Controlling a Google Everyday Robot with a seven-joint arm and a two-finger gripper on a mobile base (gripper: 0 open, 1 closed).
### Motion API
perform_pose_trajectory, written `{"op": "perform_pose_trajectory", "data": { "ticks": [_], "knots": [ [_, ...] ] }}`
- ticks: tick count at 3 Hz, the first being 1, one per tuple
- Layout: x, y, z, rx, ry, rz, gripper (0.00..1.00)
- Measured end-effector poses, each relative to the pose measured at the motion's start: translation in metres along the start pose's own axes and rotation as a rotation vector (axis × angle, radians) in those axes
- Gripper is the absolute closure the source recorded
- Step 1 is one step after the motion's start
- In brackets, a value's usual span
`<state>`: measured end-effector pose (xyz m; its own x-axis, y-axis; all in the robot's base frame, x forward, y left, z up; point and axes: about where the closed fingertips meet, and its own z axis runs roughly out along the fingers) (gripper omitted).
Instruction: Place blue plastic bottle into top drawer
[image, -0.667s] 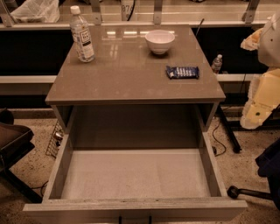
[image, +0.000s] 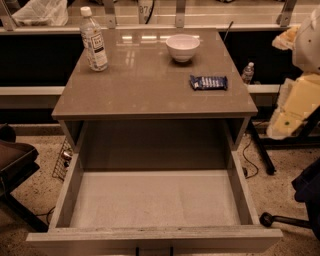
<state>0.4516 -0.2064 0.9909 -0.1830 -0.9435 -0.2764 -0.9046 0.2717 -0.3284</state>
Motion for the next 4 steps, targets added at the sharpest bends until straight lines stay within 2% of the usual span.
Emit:
{"op": "perform_pose_trajectory", "data": {
  "ticks": [1, 2, 3, 4],
  "knots": [
    [-0.027, -0.024, 0.014, 0.065, -0.174, 0.017, 0.00],
    [-0.065, -0.064, 0.031, 0.122, -0.399, 0.086, 0.00],
    [-0.108, -0.113, 0.044, 0.165, -0.631, 0.195, 0.00],
    [-0.134, -0.146, 0.044, 0.226, -0.745, 0.276, 0.00]
  ]
}}
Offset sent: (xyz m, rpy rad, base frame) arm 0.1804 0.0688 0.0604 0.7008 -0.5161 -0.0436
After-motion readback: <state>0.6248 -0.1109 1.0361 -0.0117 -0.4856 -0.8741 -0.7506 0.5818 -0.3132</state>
